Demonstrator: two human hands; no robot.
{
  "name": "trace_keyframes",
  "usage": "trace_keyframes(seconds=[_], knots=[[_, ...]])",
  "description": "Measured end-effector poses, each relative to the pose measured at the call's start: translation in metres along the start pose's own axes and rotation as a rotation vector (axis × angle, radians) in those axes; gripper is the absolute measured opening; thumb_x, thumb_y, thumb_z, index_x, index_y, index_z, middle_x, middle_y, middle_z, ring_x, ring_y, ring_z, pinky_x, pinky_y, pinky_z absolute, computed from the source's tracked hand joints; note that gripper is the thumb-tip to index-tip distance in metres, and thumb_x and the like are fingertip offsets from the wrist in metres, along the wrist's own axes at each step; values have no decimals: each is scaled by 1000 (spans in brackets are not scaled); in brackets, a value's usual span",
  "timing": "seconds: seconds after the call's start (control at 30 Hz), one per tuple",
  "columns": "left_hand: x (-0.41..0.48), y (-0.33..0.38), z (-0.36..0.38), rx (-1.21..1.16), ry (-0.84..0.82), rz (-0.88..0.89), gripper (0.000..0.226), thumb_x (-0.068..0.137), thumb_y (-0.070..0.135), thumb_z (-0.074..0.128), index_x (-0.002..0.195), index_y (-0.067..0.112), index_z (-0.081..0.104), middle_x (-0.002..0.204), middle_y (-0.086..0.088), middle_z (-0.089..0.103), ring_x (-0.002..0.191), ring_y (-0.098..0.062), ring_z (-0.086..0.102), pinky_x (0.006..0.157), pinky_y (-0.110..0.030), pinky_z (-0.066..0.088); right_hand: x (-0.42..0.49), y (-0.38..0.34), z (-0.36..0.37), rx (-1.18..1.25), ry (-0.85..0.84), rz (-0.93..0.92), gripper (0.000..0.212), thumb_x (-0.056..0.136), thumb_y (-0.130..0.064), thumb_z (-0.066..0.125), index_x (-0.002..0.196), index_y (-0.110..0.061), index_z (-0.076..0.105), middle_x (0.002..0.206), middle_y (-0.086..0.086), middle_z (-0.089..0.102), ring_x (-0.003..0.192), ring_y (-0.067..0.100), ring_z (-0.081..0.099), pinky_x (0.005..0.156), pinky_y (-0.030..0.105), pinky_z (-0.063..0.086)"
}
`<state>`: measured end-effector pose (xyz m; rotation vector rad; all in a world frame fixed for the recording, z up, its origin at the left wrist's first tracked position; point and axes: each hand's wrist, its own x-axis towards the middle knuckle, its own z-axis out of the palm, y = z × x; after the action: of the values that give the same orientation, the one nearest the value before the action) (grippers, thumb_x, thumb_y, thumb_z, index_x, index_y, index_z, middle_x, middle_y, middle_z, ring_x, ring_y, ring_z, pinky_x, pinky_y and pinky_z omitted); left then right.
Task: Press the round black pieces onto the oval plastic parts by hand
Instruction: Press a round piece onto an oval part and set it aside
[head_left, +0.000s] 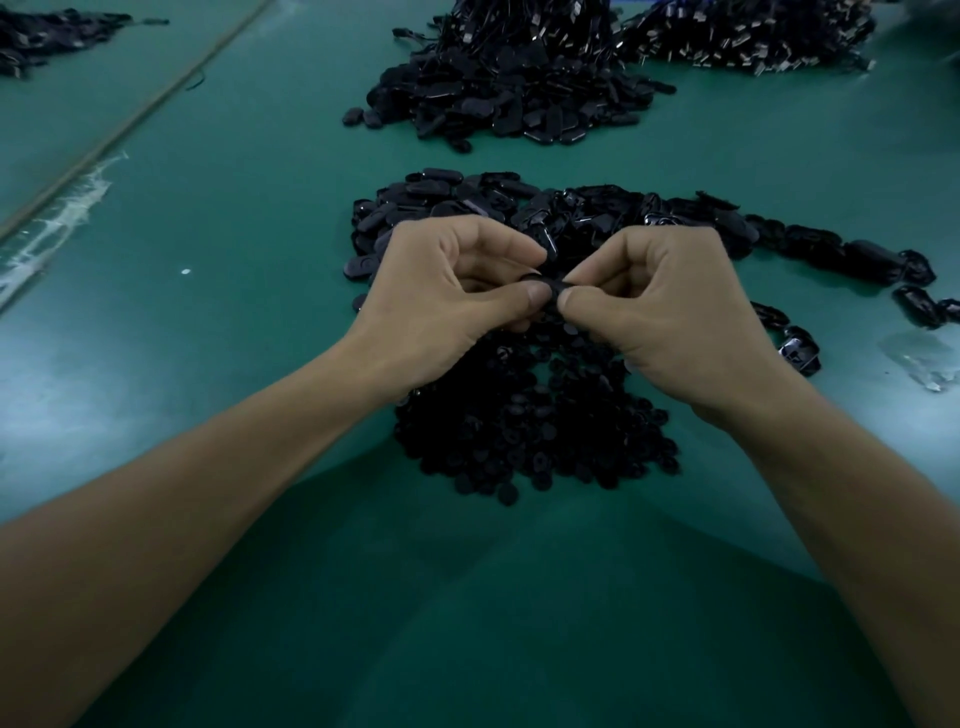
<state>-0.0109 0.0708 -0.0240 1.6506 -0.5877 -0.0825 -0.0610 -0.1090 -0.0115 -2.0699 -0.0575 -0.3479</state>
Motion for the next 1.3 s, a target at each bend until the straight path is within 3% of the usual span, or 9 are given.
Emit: trace_keyframes(seconds=[0.27, 0.47, 0.63, 0.77, 0.9, 0.97, 1.07, 1.2, 1.3], knots=[[3, -3, -6, 126, -19, 85, 16, 82, 10, 80, 89, 22, 73, 77, -3, 76, 65, -18, 73, 66, -27, 60, -2, 0, -1, 14, -31, -17, 8, 79, -22, 76, 76, -25, 69, 67, -5, 72, 63, 12, 69, 62, 30, 53], [6, 1, -7, 154, -10, 134, 14, 83, 10, 79, 91, 21, 73, 77, 0, 76, 66, -18, 73, 67, -29, 61, 0, -6, -5, 20, -64, -43, 7, 86, -18, 77, 84, -23, 72, 71, -4, 74, 64, 11, 70, 61, 22, 54], [15, -1, -23, 236, 211, 59, 14, 84, 10, 78, 90, 21, 72, 74, 4, 76, 65, -14, 74, 67, -25, 59, 12, 4, -37, -198, -20, 23, 16, 92, -16, 68, 89, -32, 70, 76, -8, 74, 70, 2, 69, 64, 13, 51], [23, -8, -43, 394, 361, 18, 22, 85, 6, 75, 93, 26, 72, 80, 9, 72, 70, -10, 73, 73, -24, 60, 15, 20, -73, -460, -111, 203, 20, 86, -17, 75, 74, -31, 71, 77, -7, 70, 70, 8, 62, 63, 22, 44], [26, -18, -53, 522, 382, -10, 24, 85, 9, 76, 103, 25, 73, 85, 13, 70, 73, -3, 68, 80, -30, 61, 16, 19, -90, -437, -307, 379, 16, 64, -35, 89, 69, -27, 77, 68, -6, 73, 74, 17, 67, 66, 33, 48], [26, -22, -55, 544, 383, -14, 22, 86, 15, 78, 106, 24, 74, 84, 17, 67, 69, 5, 66, 77, -22, 60, 14, 15, -95, -434, -402, 413, 33, 47, -49, 86, 76, -36, 76, 70, -9, 73, 64, 6, 66, 65, 32, 47], [26, -25, -55, 587, 396, 1, 23, 86, 24, 80, 108, 20, 76, 80, 23, 63, 70, 17, 62, 71, -3, 49, 12, 17, -105, -462, -443, 441, 46, 35, -49, 86, 79, -41, 75, 74, -10, 72, 56, 0, 62, 64, 32, 47], [26, -27, -54, 629, 390, -1, 22, 86, 28, 79, 106, 19, 76, 79, 23, 62, 68, 18, 59, 68, 0, 42, 12, 22, -109, -514, -417, 470, 44, 35, -40, 89, 76, -29, 76, 72, -4, 70, 58, 4, 63, 64, 29, 46], [23, -28, -54, 658, 380, -10, 23, 88, 32, 77, 109, 23, 75, 80, 24, 63, 67, 16, 57, 66, -2, 40, 14, 24, -105, -536, -409, 440, 32, 49, -27, 95, 75, -25, 76, 73, 0, 68, 61, 13, 60, 64, 29, 46]])
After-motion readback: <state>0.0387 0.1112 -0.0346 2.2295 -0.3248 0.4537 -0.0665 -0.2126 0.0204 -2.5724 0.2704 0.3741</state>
